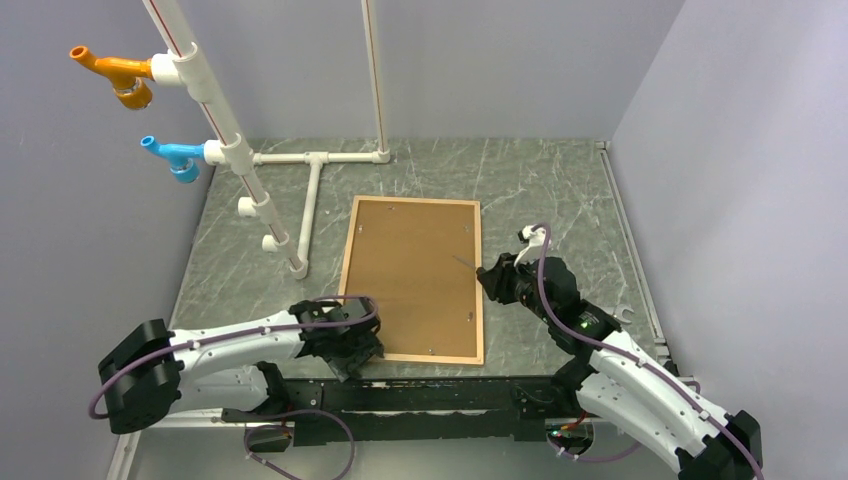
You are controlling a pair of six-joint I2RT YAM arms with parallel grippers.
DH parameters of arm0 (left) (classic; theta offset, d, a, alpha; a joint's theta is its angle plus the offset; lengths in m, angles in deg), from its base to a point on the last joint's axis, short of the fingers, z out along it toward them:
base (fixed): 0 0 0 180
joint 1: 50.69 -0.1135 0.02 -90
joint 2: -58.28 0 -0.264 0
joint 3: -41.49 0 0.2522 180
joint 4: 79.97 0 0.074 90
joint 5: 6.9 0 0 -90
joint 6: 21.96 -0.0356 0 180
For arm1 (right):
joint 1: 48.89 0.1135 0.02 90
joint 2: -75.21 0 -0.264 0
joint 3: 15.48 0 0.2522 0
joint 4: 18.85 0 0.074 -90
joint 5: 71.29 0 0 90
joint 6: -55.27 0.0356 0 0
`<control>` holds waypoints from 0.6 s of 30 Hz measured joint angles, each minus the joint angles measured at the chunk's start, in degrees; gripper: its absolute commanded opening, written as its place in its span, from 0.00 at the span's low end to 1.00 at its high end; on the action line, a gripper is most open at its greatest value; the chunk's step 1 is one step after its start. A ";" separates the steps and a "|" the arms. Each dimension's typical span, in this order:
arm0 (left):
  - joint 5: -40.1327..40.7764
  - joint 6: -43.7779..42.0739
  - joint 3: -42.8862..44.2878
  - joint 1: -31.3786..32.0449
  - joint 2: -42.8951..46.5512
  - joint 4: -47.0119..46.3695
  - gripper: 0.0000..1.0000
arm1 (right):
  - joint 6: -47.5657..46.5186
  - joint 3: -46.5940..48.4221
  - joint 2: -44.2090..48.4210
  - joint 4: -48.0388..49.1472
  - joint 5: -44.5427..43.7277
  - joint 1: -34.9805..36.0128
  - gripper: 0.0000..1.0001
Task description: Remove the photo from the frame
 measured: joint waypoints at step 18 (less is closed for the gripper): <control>4.63 0.72 6.12 0.00 -8.20 1.97 0.59 | 0.04 -0.74 1.53 -0.04 0.52 0.00 0.00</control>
